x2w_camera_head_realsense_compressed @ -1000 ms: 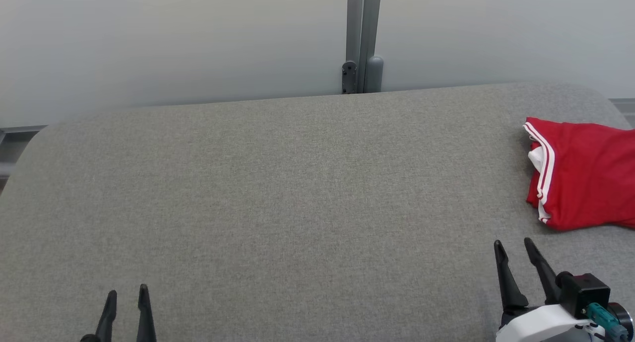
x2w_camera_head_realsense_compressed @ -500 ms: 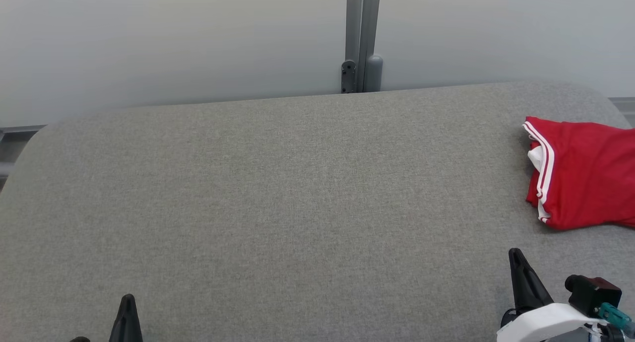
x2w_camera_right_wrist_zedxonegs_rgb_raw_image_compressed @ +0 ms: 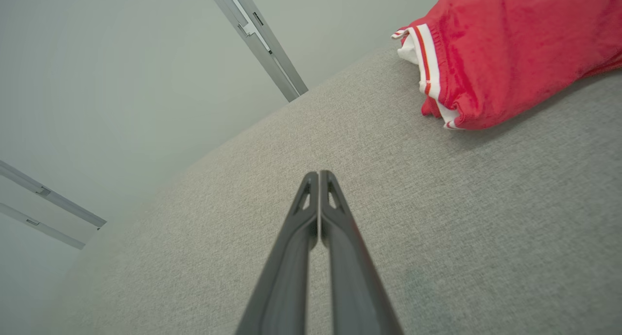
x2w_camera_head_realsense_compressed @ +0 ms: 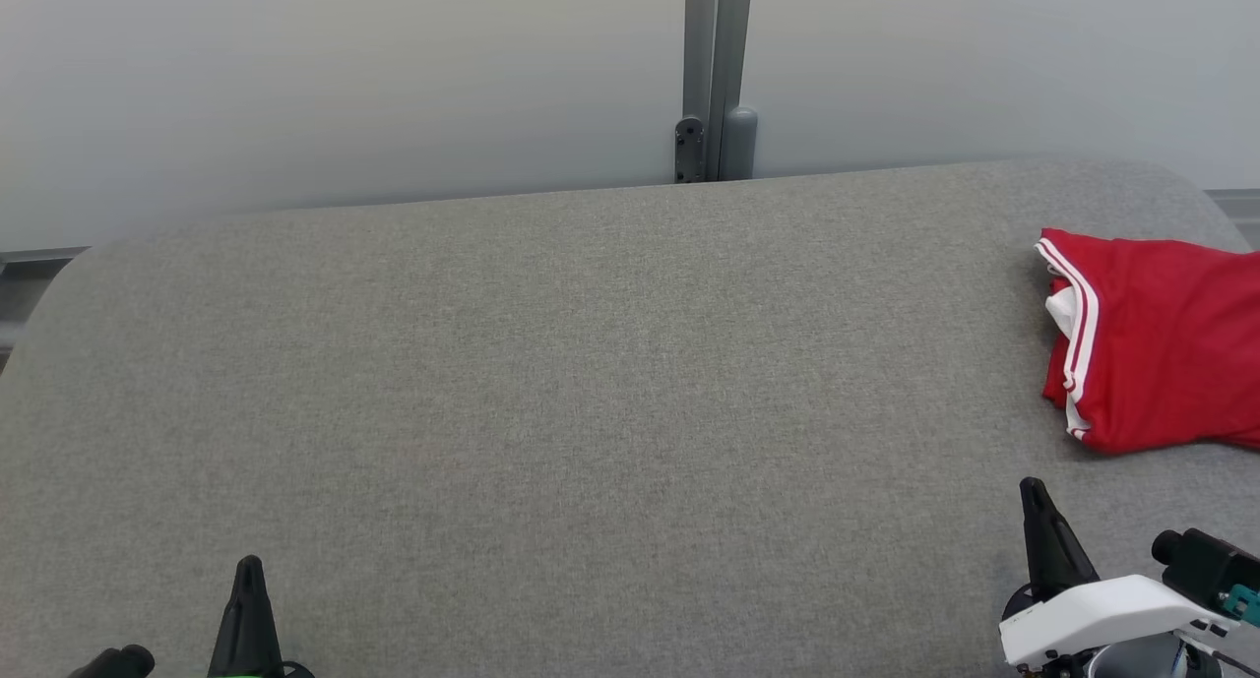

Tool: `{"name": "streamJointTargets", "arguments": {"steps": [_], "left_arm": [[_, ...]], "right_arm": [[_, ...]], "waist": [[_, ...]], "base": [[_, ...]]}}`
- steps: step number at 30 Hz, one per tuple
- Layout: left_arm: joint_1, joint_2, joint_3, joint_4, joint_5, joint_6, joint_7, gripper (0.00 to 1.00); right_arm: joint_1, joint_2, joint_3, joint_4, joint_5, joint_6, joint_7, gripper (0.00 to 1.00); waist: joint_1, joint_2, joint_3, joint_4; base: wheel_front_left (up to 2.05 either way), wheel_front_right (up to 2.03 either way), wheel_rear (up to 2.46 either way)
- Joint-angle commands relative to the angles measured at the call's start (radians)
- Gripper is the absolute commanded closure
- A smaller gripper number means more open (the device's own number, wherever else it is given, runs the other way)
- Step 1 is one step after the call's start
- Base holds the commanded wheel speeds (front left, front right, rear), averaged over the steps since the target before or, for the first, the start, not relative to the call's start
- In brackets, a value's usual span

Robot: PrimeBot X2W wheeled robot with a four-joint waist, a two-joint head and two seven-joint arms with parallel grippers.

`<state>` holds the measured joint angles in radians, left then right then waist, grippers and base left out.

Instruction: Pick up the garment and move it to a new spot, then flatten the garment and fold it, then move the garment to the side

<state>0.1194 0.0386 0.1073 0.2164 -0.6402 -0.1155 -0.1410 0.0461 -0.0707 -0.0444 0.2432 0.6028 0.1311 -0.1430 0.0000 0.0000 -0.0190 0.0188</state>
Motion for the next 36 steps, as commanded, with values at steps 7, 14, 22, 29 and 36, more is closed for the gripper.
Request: {"name": "streamJointTargets", "arguments": {"steps": [7,14,22,29,36], "left_arm": [[-0.049,0.007,0.003,-0.007,-0.124,-0.006,0.031,1.00],[-0.070,0.008,0.003,-0.003,-0.217,-0.007,0.055,1.00],[-0.092,0.009,0.004,0.001,-0.313,-0.009,0.081,1.00],[-0.110,0.010,0.005,0.004,-0.395,-0.010,0.102,1.00],[-0.126,0.011,0.005,0.007,-0.470,-0.010,0.122,1.00]], "right_arm": [[-0.043,-0.001,-0.012,-0.011,0.128,0.000,0.031,1.00],[-0.055,0.002,-0.019,-0.010,0.223,0.000,0.056,1.00],[-0.070,0.004,-0.026,-0.009,0.324,0.000,0.082,1.00],[-0.082,0.006,-0.031,-0.008,0.408,0.000,0.103,1.00],[-0.091,0.007,-0.037,-0.007,0.485,0.000,0.124,1.00]], "waist": [[0.0000,0.0000,0.002,-0.001],[0.0000,0.0000,0.003,-0.003],[0.0000,0.0000,0.005,-0.004],[0.0000,0.0000,0.006,-0.005],[0.0000,0.0000,0.008,-0.007]], "base": [[0.00,0.00,0.00],[0.00,0.00,0.00],[0.00,0.00,0.00],[0.00,0.00,0.00],[0.00,0.00,0.00]]}}
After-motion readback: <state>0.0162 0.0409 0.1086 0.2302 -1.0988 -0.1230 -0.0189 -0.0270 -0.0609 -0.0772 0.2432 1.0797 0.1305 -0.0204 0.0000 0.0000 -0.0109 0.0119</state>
